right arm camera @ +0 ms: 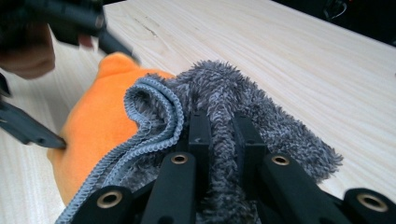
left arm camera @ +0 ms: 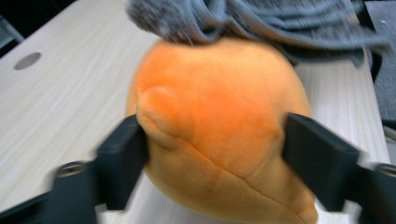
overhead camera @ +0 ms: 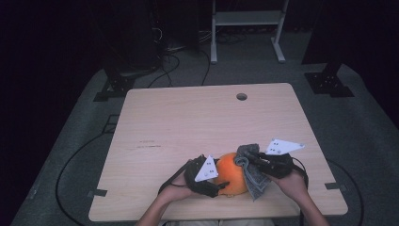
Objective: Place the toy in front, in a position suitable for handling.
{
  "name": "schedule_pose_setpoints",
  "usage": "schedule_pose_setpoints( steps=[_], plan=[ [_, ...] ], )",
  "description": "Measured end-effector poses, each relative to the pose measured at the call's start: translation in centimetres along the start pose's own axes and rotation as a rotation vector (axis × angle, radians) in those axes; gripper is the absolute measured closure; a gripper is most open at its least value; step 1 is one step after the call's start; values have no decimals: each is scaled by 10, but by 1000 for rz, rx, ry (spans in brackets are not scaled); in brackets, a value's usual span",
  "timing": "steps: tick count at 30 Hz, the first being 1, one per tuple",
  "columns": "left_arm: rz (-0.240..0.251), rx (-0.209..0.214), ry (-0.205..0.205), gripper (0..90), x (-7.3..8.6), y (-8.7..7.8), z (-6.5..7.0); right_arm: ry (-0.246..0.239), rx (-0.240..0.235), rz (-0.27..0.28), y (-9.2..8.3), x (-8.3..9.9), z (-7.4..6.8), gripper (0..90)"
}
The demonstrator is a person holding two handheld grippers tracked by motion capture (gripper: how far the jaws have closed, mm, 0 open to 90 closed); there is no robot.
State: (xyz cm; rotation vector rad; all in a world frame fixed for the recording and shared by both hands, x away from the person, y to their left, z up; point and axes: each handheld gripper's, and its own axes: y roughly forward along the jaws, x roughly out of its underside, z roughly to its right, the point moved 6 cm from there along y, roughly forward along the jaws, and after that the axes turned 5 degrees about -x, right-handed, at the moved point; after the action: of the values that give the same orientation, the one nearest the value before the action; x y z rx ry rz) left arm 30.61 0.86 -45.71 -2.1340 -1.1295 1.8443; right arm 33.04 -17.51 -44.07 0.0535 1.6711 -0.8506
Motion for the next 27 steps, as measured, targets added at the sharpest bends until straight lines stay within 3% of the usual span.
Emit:
schedule_pose_setpoints(
  steps=[2,5,8,15,18,21,23,25,27],
  plan=[
    [30,-24,-24,148,-6,-1,-4,-11,3,12,0,-3,-4,797],
    [3,-14,-22,178,-3,3,-1,-43,-28,50,-1,-13,-17,797],
    [-26,-9,-29,240,4,2,-3,-75,-40,40,4,-15,-24,796],
    [-78,-21,-29,267,18,-3,-7,18,-7,10,-1,7,2,796],
    [-88,-17,-25,267,21,-5,-8,35,-1,15,-6,11,4,796],
    [-86,-12,-37,267,24,-6,-9,-3,-52,73,-9,-4,-14,796],
    [-94,-6,-40,267,25,-7,-11,-56,-90,86,-5,-11,-29,794],
    [-96,-5,-41,266,26,-8,-11,-87,-90,63,0,-10,-32,793],
    [-102,-5,-38,266,27,-9,-11,-71,-93,55,2,-5,-26,793]
  ],
)
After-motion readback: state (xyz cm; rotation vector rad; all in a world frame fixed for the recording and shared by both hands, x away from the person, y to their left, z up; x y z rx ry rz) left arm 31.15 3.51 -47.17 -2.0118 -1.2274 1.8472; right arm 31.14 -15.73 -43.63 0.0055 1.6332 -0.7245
